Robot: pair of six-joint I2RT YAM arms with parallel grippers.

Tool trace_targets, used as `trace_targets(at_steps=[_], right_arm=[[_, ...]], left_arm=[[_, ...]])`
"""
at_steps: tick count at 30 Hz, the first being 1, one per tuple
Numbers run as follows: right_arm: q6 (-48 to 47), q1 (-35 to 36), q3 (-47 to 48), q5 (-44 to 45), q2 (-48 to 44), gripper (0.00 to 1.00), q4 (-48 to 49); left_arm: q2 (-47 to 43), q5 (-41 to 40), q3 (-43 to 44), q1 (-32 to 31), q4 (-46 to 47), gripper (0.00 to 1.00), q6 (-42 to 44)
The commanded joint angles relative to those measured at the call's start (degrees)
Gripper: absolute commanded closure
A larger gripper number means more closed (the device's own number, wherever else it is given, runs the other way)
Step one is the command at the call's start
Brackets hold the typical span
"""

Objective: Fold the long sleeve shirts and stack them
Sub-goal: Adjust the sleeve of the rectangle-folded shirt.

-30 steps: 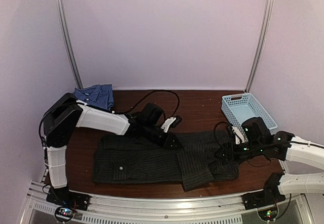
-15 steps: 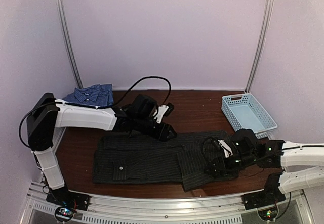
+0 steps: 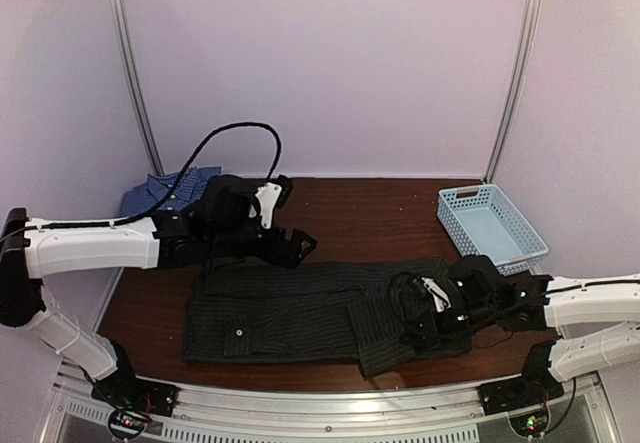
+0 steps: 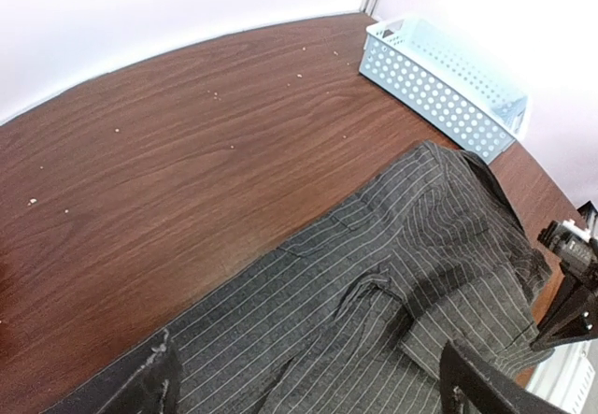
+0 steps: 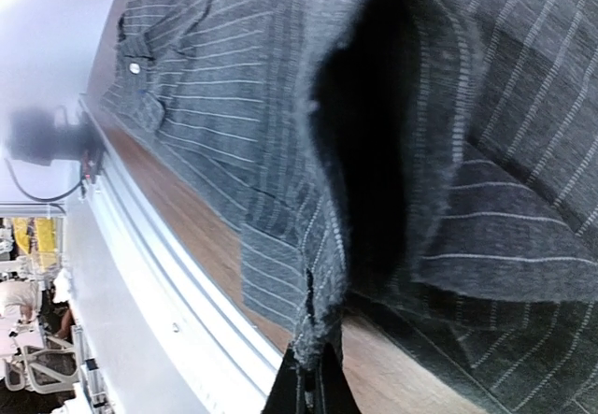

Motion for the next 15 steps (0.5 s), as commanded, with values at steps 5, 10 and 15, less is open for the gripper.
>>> trace_targets(at_steps=[5,10,15], right_arm=[[10.37,0.42,8.54,-4.69,-2.03,1.00,9.51],[18.65,0.33,13.41,-4.15,1.42,1.00,18.54],[23.21,-0.12,16.99,-3.87,6.58,1.00,23.46]], left_arm=[[-10.23,1.60,-11.33,0.19,11.70,0.02,5.32],[-13.98,2.32,-18.02,-1.93,21.85,0.02,8.13],[-14.87,-4.19,-21.27,-8.84,27.49,0.02,17.63]])
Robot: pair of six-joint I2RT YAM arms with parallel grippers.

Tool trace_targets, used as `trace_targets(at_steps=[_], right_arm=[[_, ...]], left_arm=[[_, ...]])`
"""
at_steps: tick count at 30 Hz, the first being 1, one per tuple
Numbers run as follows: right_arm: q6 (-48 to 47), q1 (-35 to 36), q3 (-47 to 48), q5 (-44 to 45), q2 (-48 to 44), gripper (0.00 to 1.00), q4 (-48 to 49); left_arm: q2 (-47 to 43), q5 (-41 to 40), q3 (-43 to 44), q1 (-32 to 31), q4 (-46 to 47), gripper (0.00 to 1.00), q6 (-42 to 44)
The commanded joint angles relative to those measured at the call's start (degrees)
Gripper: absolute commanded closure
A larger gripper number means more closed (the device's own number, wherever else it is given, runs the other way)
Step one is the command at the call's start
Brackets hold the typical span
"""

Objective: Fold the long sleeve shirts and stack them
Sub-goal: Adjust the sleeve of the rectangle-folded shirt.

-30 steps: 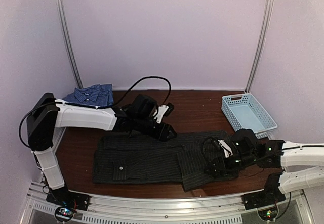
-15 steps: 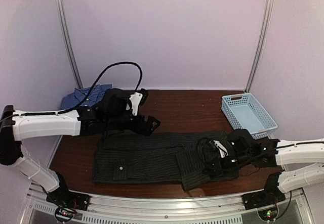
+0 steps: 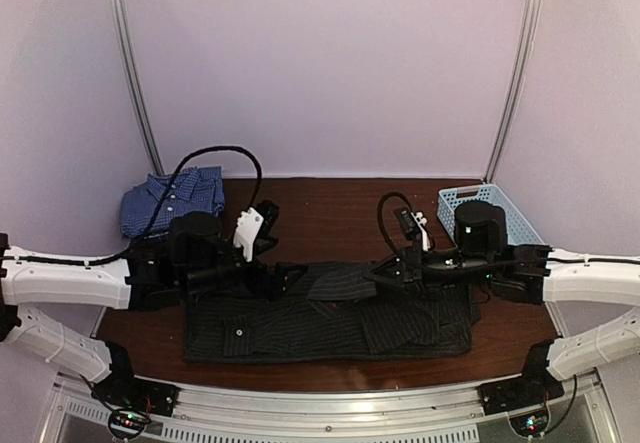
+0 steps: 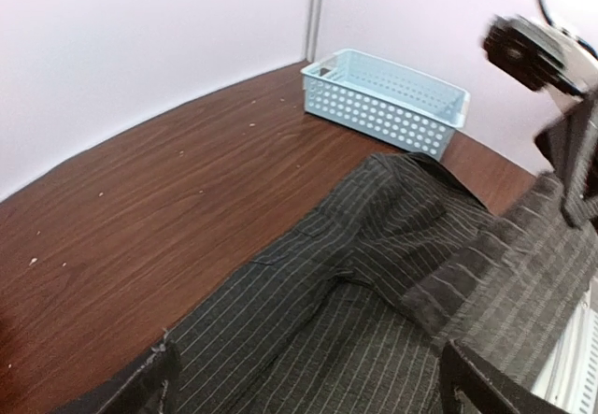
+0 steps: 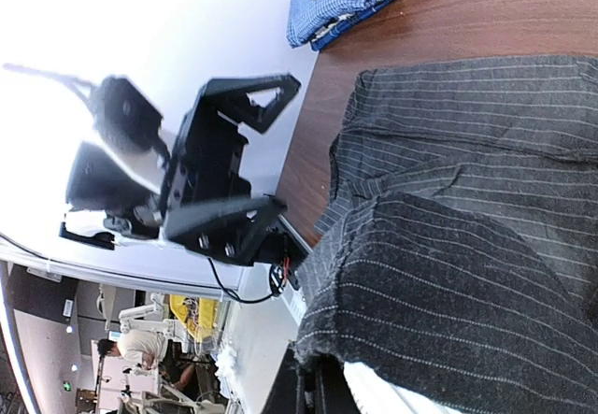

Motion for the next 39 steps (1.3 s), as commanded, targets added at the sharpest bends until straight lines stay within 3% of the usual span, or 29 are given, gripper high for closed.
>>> trace_targets(at_steps=[1,7,14,27,33,39], right_arm=[[6.50,-0.39,3.08,-0.15,4.02,1.00,7.57],[8.90,-2.24,3.52,-1.24,6.42,1.00,9.23],[12.87,-2.98,0.74,-2.71,6.44,1.00,14.63],[16.04,-2.96,-1.70,-4.43,8.00,1.00,19.74],[16.34,-2.94,-2.38,-4.56,8.21,1.00,20.60],[16.23,-3.03,-2.95,-4.44,8.53,1.00,21.07]], left_arm=[[-1.03,-4.44,-2.33,-6.28,10.95,0.02,11.09],[-1.49,-3.89,-4.65,-9.98,16.16,0.02,21.73],[3.29,-2.45,-2.12,-12.37,15.92,0.02,32.41],[15.35,-6.95,6.24,-14.41,19.67,0.04,40.64],[18.98,-10.19,8.68,-14.88,21.35,0.19,41.34],[20.46,-11.88,10.07,-15.42,21.14,0.51,40.22]])
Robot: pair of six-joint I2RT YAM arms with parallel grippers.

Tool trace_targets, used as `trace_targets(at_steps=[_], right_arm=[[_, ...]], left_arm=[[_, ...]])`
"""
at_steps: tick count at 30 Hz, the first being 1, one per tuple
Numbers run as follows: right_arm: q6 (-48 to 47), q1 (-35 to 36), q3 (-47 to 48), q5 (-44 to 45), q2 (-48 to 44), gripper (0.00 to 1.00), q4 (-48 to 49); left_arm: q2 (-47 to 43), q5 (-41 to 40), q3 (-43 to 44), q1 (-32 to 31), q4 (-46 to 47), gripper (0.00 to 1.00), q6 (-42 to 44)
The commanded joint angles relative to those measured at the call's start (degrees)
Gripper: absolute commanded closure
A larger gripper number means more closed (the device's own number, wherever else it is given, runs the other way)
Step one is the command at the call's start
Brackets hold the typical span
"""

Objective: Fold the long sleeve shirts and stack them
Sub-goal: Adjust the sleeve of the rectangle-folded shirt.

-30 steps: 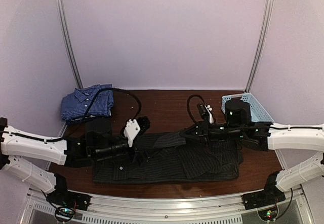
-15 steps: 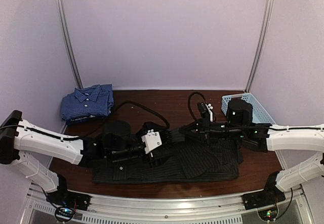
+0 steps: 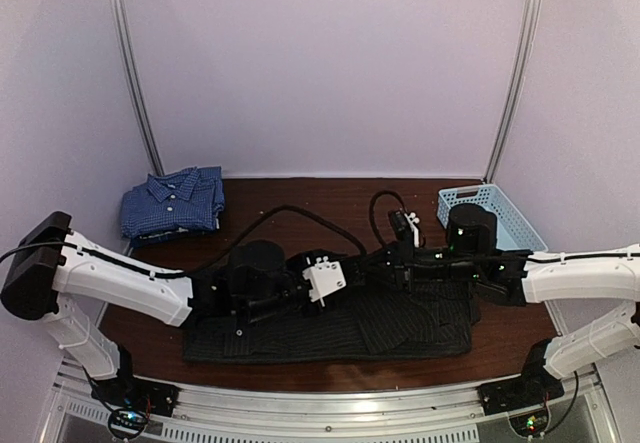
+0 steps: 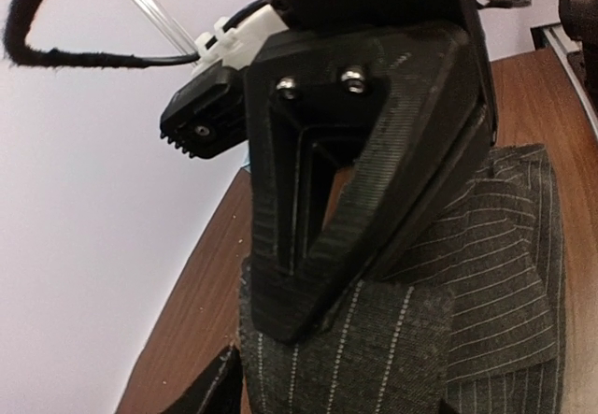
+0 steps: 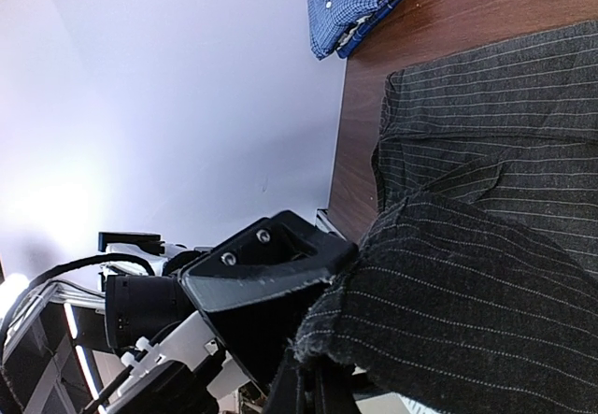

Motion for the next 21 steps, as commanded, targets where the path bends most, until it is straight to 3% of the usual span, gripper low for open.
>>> trace_targets(at_steps=[1,6,8,11,17,21], right_arm=[[0.20,-0.34,-1.04,-0.50,0.51,1.00,3.25],[-0.04,-0.93,-1.85,-0.71,0.62,0.98,3.49],[-0.95,-1.31,-1.75,-0.68,0.41,0.90,2.18],[-4.20,-1.71,-0.19,0.21,-0.55,0.73,-2.84],[-11.99,-3.47,2.59,3.32,-5.95,0.43,-18.07],[-15.82,-6.89,3.02,4.86,-11.69,0.33,-27.12]], left_arm=[[0.68,-1.66,2.07,-0.62,3.34,0.56,-0.76],[1.06,-3.58,3.47,-0.62,0.24,0.75,-4.85],[1.61,-5.23,5.32,-0.67,-2.82,0.90,-7.01],[2.10,-7.03,7.44,-0.61,-6.75,1.00,-9.40],[1.12,-6.41,11.76,1.67,-16.88,1.00,-17.18],[-0.46,0.09,14.66,5.57,-24.94,1.00,-23.38]])
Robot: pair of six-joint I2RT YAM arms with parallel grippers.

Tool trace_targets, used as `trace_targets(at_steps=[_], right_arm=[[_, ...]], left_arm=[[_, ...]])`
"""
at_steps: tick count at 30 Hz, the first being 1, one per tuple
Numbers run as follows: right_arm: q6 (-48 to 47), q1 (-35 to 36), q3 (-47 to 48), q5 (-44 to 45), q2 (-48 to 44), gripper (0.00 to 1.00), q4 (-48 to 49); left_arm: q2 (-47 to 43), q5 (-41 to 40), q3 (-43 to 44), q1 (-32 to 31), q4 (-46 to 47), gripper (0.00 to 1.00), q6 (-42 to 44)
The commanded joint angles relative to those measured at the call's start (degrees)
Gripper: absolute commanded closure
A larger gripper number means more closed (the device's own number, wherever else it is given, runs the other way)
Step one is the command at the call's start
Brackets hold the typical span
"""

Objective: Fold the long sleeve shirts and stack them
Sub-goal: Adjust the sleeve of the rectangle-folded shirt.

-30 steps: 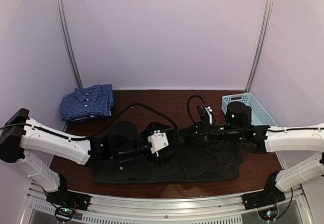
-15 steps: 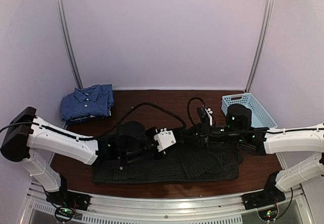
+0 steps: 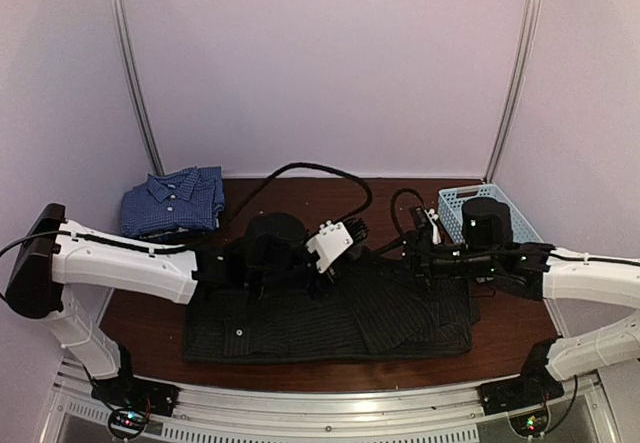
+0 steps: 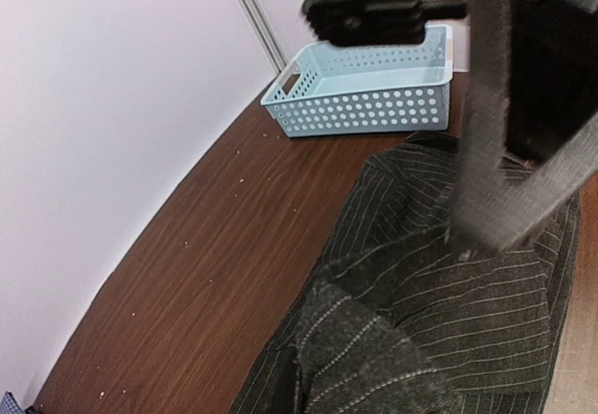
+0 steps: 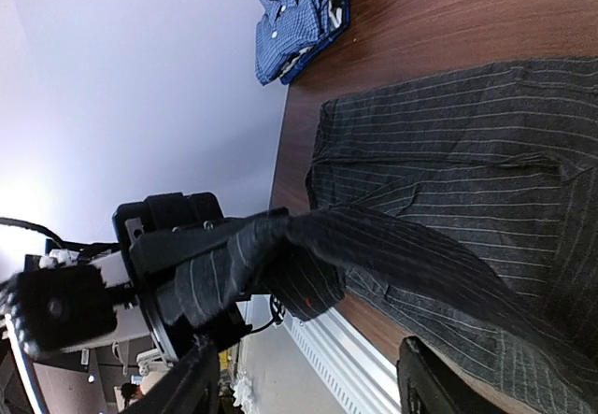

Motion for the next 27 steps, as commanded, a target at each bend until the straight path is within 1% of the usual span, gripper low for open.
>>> trace_targets(at_steps=[1,3,6,10,14,17,19,27], right_arm=[[-6.95,-3.78,2.35,2.99,-6.81,0.32,-13.38],[-9.17,-6.05,3.11,3.59,-8.97,0.32,-17.64],[-13.57,-9.86,4.81,5.68,-10.44,0.32,-22.93],[-19.60,-13.86,6.34,8.54,-7.70,0.32,-26.66],[-24.93,-14.93,7.44,12.16,-1.59,0.33,-26.87],[-28.59,-15.09,8.54,14.65,3.38,0.34,-25.62],[-30.42,-15.17,9.13,15.36,6.55,0.35,-24.08],[-35.37,-16.29,9.86,16.63,17.22,0.39,-20.80]], left_arm=[[-2.57,6.88,3.84,4.70,-9.64,1.00,-9.54],[-3.30,10.90,4.18,6.81,-12.02,1.00,-12.75],[-4.59,14.72,4.47,8.96,-15.20,1.00,-16.03],[-5.82,17.31,5.01,11.71,-18.47,1.00,-21.24],[-6.61,18.07,4.35,14.86,-21.77,1.00,-26.30],[-7.17,18.28,2.07,17.61,-22.70,1.00,-29.39],[-7.78,20.06,0.65,19.10,-22.84,1.00,-30.69],[-10.33,19.40,-4.17,21.85,-22.86,1.00,-34.02]])
